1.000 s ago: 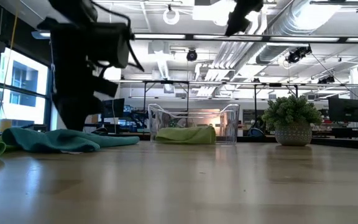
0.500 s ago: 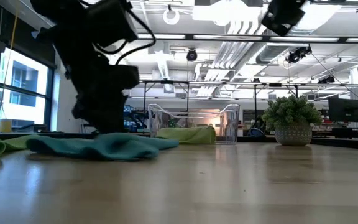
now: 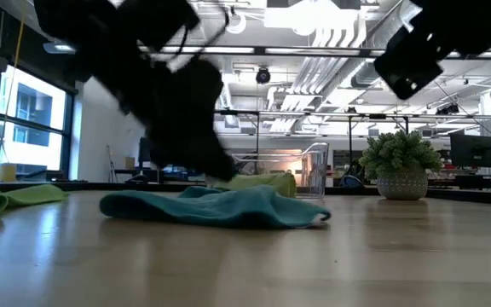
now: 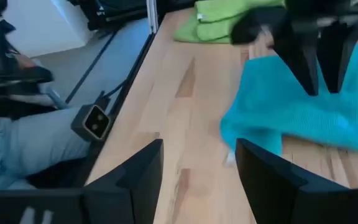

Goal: Roll microfiber towels into tight, uniform cylinder then place into a basket
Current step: Fold the blue microfiber cloth

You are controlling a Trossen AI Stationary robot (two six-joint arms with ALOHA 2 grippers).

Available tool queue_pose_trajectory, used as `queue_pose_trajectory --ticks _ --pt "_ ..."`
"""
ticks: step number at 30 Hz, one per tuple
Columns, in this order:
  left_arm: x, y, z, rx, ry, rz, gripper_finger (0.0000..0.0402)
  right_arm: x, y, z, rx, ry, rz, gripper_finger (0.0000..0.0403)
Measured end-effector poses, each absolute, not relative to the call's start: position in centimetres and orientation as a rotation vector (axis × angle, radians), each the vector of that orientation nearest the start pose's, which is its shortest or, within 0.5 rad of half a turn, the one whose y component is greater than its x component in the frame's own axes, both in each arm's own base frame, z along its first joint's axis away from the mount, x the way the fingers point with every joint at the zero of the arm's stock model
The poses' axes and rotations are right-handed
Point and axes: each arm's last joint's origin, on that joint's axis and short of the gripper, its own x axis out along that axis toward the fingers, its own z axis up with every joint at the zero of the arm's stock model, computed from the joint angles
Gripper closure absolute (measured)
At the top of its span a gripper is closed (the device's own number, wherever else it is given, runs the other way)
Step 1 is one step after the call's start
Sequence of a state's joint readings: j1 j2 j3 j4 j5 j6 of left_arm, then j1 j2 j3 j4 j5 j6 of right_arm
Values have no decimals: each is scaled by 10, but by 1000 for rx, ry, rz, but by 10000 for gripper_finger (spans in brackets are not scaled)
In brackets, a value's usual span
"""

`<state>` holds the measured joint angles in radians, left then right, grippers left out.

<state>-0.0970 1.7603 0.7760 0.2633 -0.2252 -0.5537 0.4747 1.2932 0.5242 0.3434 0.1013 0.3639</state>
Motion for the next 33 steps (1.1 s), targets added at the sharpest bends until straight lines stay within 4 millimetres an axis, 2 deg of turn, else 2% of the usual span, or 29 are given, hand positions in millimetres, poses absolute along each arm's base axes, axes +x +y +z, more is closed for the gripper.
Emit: queue_pose_trajectory --ticks 4,9,13,18,25,29,33 --pt "333 -37 149 -315 620 191 287 240 119 169 141 479 292 210" --pt "329 -59 167 -233 659 9 287 262 129 141 -70 562 277 210" --pt "318 -77 163 -195 784 -106 287 278 135 122 -195 632 233 210" --pt "302 -96 157 -185 919 -152 287 295 141 108 -350 684 149 210" --pt "292 -116 154 -130 968 -211 287 310 145 99 -427 764 84 213" --pt "287 -121 152 -12 976 -210 286 312 147 99 -381 805 59 247" --pt "284 -121 150 118 963 -126 286 312 148 100 -286 851 27 315"
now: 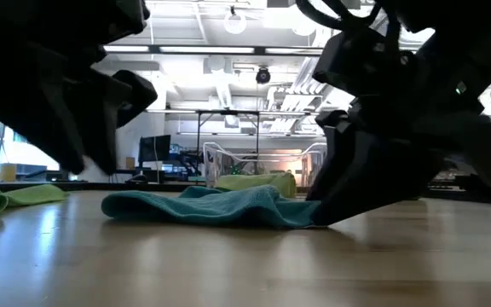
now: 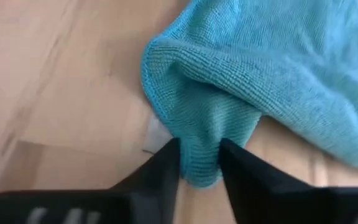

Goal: Roll microfiber towels into tight, uniform cylinder then place into a basket
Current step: Fold the blue microfiber cloth

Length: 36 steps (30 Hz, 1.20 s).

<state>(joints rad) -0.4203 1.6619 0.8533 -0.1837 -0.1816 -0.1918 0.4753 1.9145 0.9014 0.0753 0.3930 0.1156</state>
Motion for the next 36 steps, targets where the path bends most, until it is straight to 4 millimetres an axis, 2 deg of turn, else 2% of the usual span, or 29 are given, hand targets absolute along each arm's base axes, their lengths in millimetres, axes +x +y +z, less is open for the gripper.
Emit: queue_pose_trajectory --ticks 4,8,12,17,22,30,36 --pt "285 -119 151 173 934 -46 286 315 153 106 -188 894 32 389" --pt "286 -118 152 191 911 -3 286 318 158 124 -150 970 29 385" --pt "290 -119 154 183 864 17 286 328 166 164 -148 995 15 397" --pt "297 -122 161 145 766 11 286 338 170 205 -179 1042 -31 397" --pt "300 -125 165 114 707 8 287 342 167 248 -250 1059 -120 400" --pt "300 -126 166 144 677 76 287 344 155 320 -329 980 -259 401" --pt "299 -123 169 216 616 267 287 347 136 373 -278 866 -338 402"
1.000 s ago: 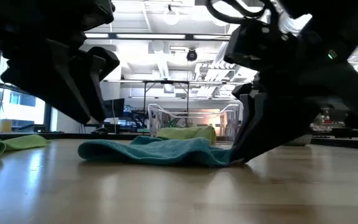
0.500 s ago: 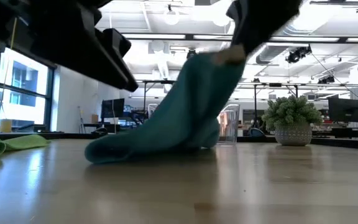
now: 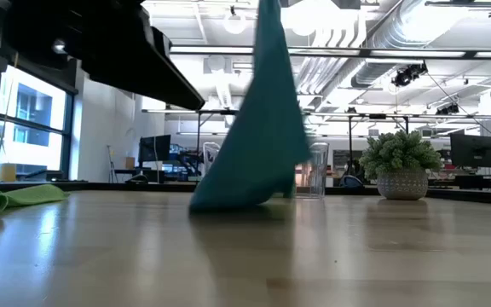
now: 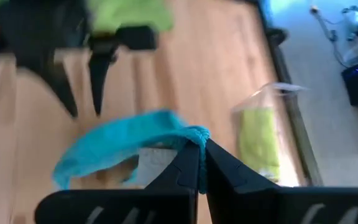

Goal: Roll microfiber towels into tight, uniform cylinder then place into a basket
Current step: Fold the blue microfiber cloth

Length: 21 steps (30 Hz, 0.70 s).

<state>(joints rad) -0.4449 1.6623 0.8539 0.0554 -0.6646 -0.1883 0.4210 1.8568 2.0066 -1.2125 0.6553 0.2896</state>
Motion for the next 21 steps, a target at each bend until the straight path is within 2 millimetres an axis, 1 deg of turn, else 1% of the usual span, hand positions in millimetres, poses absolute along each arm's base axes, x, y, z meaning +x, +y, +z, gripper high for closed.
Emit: queue_pose_trajectory --ticks 3,6,9,12,15,17,21 --pt "298 -122 171 262 576 385 287 344 121 402 -226 796 -421 402" --pt "297 -122 174 294 522 493 287 336 103 429 -178 744 -504 402" --pt "298 -125 181 308 423 597 287 328 84 446 -76 714 -584 402" --pt "300 -130 193 342 328 692 287 324 68 449 13 721 -668 402" --pt "304 -131 204 344 261 725 287 324 55 444 32 759 -726 403" --pt "308 -128 210 331 234 707 286 326 48 440 51 791 -729 403" --pt "317 -118 214 304 205 606 277 331 37 429 102 877 -683 403"
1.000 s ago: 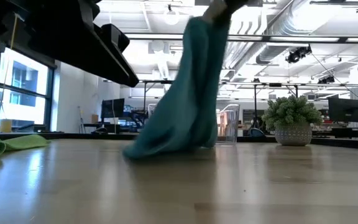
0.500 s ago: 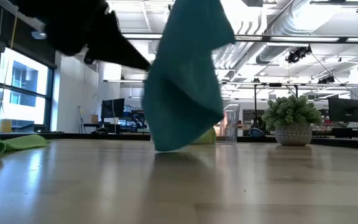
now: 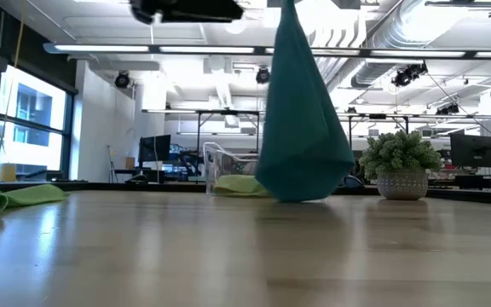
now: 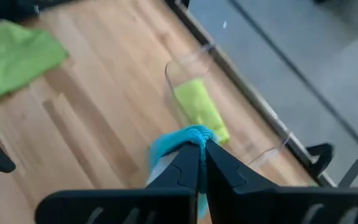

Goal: Roll microfiber towels into tight, uniform cylinder then place into a basket
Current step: Fold the blue microfiber cloth

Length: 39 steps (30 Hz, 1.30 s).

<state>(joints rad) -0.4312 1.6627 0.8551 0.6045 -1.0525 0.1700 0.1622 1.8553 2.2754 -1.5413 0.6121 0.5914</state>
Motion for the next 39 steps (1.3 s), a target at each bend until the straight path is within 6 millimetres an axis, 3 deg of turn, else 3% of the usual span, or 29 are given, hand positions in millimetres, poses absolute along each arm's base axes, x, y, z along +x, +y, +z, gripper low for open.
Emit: queue_pose_trajectory --ticks 12,21,27,39 --pt "336 -71 222 217 134 605 204 341 35 394 318 914 -821 403" --pt "341 -52 227 187 92 615 204 351 25 378 471 840 -922 403" --pt "343 -34 227 211 109 672 204 363 18 370 537 781 -901 403" --pt "345 8 226 228 139 778 204 371 17 370 504 766 -837 403"
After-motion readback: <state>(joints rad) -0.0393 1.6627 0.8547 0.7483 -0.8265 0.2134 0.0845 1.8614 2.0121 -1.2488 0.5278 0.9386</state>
